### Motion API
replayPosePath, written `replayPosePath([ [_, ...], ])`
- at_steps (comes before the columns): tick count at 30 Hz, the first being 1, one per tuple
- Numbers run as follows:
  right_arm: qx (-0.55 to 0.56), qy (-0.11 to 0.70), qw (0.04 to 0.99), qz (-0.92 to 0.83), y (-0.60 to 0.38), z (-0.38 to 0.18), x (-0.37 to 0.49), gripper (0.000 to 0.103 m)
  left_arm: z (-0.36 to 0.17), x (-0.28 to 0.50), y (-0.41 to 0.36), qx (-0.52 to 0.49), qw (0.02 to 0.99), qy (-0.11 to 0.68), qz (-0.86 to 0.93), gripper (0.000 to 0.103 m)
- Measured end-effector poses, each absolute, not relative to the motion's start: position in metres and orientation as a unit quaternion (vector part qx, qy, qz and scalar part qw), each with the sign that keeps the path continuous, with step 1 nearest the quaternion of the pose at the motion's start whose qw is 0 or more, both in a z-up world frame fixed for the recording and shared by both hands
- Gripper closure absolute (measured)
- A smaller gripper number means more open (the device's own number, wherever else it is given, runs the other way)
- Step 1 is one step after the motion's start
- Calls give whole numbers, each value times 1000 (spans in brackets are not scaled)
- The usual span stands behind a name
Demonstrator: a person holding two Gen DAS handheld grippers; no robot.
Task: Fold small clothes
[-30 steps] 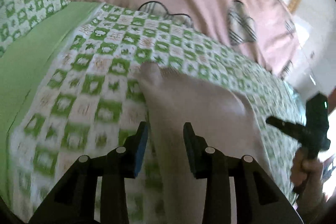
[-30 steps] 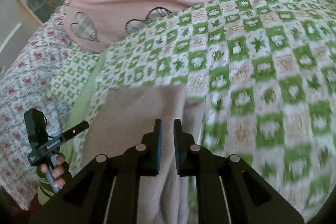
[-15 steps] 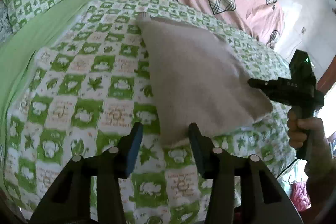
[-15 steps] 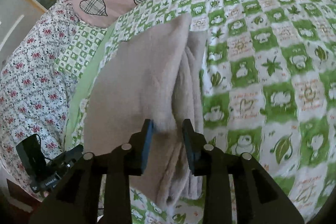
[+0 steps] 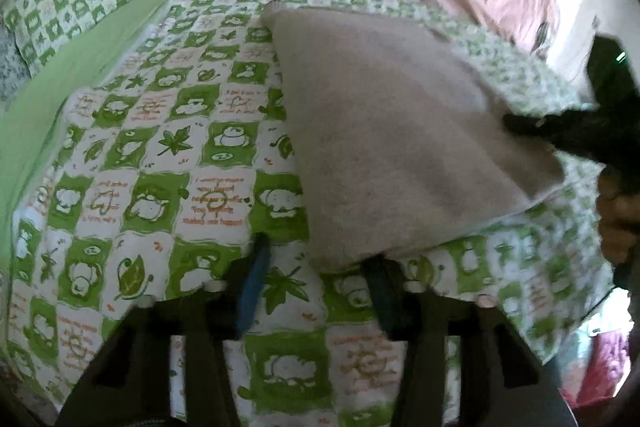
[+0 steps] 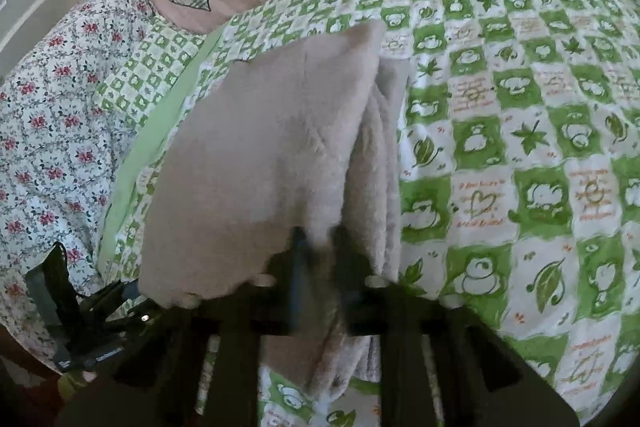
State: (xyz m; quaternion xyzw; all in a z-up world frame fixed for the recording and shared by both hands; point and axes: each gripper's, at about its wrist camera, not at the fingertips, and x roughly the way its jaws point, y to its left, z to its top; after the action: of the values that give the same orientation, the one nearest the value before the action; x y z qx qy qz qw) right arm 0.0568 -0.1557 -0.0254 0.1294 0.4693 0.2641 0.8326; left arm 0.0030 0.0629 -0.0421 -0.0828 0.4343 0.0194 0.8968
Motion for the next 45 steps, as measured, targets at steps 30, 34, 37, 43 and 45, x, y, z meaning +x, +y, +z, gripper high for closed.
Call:
replayPosePath([
  [30, 169, 467, 838, 226, -194, -8, 81, 70, 3, -16, 89, -151, 895, 414, -68, 65],
  [34, 182, 466, 835, 229, -184, -9, 102, 64, 7, 19, 98, -176, 898, 398, -59, 58],
  [37, 196, 468, 830, 231, -178, -13, 120, 64, 4, 53, 108, -194, 897, 394, -59, 50],
  [43, 226, 477, 815, 238, -173, -23, 155, 63, -9, 130, 141, -263, 868, 415, -75, 38],
  [45, 230, 480, 811, 242, -172, -26, 163, 63, -13, 148, 150, -288, 858, 415, -91, 34],
])
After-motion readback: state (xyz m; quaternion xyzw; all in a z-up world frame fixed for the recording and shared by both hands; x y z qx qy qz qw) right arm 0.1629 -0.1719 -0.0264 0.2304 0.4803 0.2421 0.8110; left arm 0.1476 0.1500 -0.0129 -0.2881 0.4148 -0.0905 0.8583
